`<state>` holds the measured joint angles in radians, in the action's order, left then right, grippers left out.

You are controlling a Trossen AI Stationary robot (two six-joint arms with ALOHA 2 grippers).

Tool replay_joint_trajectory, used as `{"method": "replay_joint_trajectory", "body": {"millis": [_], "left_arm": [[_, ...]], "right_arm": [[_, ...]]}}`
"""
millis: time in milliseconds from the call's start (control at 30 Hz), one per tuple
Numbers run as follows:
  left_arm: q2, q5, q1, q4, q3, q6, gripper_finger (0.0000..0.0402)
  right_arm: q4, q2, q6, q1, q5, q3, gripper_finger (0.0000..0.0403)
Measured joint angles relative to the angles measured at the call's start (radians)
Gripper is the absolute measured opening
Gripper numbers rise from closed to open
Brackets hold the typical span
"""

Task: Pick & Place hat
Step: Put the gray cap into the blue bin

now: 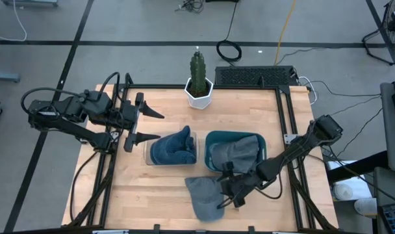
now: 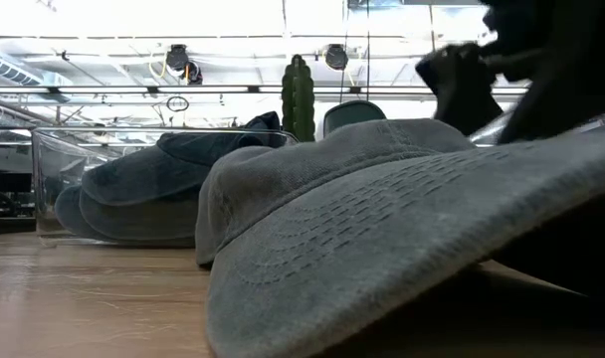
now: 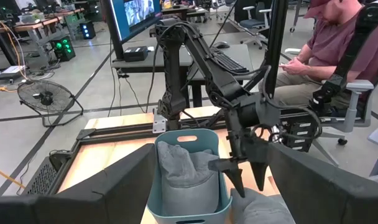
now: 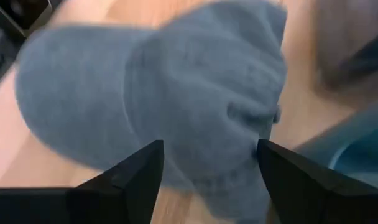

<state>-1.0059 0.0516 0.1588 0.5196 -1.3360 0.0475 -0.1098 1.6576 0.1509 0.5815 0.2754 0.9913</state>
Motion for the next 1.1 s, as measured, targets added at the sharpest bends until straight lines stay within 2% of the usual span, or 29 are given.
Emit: {"method": "replay_joint_trajectory", "body": {"millis": [267, 500, 633, 733, 833, 900, 1000, 1100], "left_arm": [[0.0, 0.0, 0.0, 0.0, 0.0, 0.0, 0.0319], [0.0, 0.0, 0.0, 0.0, 0.0, 0.0, 0.0319], [0.0, 0.0, 0.0, 0.0, 0.0, 0.0, 0.0319], [0.0, 0.0, 0.0, 0.0, 0.0, 0.0, 0.0319], [0.0, 0.0, 0.0, 0.0, 0.0, 0.0, 0.0319], [0.0, 0.0, 0.0, 0.0, 0.0, 0.0, 0.0319], [0.0, 0.0, 0.0, 0.0, 0.0, 0.0, 0.0319], [0.0, 0.0, 0.0, 0.0, 0.0, 0.0, 0.0319]], "right_arm": [[-0.008, 0.003, 0.114, 0.0, -0.217, 0.0, 0.0224], [0.006, 0.003, 0.221, 0.0, -0.562, 0.0, 0.0209], [0.131, 0.003, 0.259, 0.0, -0.724, 0.0, 0.0201], [0.258, 0.003, 0.256, 0.001, -0.797, 0.0, 0.0198], [0.306, -0.006, 0.219, 0.008, -0.794, 0.0, 0.0196], [0.276, -0.021, 0.183, 0.014, -0.745, 0.0, 0.0196], [0.148, -0.072, 0.157, 0.019, -0.597, -0.001, 0.0196], [0.026, -0.121, 0.115, 0.022, -0.39, 0.001, 0.0196]]}}
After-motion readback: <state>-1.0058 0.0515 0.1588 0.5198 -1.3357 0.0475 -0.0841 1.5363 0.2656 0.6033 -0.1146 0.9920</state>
